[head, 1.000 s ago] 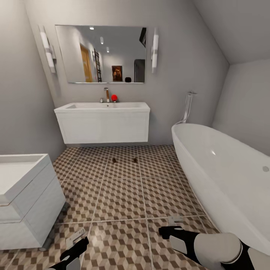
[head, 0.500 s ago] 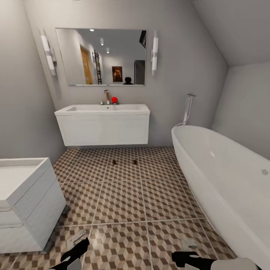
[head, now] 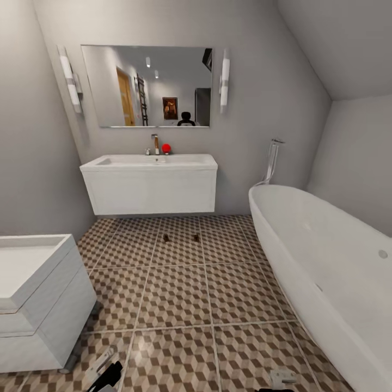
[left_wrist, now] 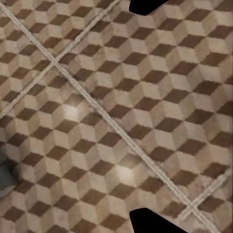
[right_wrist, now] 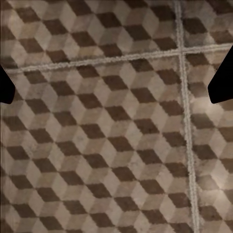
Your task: Take the four mousetraps from the cabinet in the bathroom and place them on the bathroom floor. Make sure all four end up on the same floor surface, and ensure that at least two of them are either under or directly next to the same bathroom sink.
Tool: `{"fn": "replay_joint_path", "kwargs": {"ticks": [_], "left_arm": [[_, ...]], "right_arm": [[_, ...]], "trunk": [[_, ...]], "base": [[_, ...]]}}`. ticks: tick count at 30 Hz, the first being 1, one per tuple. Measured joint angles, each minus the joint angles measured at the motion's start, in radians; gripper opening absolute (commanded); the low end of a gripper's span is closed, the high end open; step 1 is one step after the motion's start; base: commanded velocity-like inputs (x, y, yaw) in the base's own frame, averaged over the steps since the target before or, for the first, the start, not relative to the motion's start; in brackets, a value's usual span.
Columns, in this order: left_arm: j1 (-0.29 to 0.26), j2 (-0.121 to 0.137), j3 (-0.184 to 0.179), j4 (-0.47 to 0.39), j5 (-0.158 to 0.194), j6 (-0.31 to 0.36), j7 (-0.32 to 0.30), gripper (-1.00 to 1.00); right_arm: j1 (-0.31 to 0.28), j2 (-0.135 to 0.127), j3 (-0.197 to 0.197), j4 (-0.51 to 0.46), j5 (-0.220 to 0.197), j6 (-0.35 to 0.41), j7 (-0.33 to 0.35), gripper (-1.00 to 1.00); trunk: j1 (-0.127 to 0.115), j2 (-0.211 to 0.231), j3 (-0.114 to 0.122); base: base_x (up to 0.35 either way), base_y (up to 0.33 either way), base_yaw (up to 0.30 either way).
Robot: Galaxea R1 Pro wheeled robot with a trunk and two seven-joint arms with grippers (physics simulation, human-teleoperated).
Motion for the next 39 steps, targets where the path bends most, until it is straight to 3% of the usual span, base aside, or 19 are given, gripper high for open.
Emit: {"fn": "replay_joint_path", "kwargs": {"ticks": [4, 11, 15, 19, 23, 28, 39], "left_arm": [[0.005, 0.004, 0.000, 0.000, 0.015, 0.010, 0.002, 1.00], [0.008, 0.003, -0.003, -0.001, 0.011, 0.020, 0.000, 1.00], [0.008, -0.002, -0.008, -0.003, -0.032, 0.059, -0.001, 1.00], [0.008, -0.005, -0.010, -0.004, -0.123, 0.160, 0.000, 1.00], [0.008, -0.005, -0.010, -0.005, -0.175, 0.217, 0.002, 1.00], [0.008, -0.002, -0.009, -0.005, -0.206, 0.248, 0.003, 1.00], [0.008, 0.003, -0.009, -0.005, -0.215, 0.307, 0.007, 1.00]], "right_arm": [[0.005, -0.018, 0.001, -0.002, -0.001, -0.002, 0.003, 1.00], [0.027, -0.026, 0.001, -0.002, -0.001, -0.003, 0.009, 1.00], [0.033, -0.028, 0.000, -0.002, -0.001, -0.002, 0.009, 1.00], [0.036, -0.035, 0.000, 0.000, -0.003, 0.000, 0.002, 1.00], [0.037, -0.047, -0.001, 0.002, -0.005, 0.000, 0.000, 1.00], [0.037, -0.060, 0.000, 0.003, -0.004, 0.000, 0.001, 1.00], [0.038, -0.059, 0.001, -0.001, 0.001, 0.003, 0.010, 1.00]], "trunk": [[-0.015, 0.028, 0.013], [-0.042, 0.077, 0.034], [-0.058, 0.105, 0.047], [-0.073, 0.133, 0.060], [-0.088, 0.161, 0.072], [-0.107, 0.196, 0.088], [-0.150, 0.273, 0.122]], "base": [[0.000, 0.000, 0.000], [0.000, 0.000, 0.000], [0.000, 0.000, 0.000], [0.000, 0.000, 0.000], [0.000, 0.000, 0.000], [0.000, 0.000, 0.000], [0.000, 0.000, 0.000]]}}
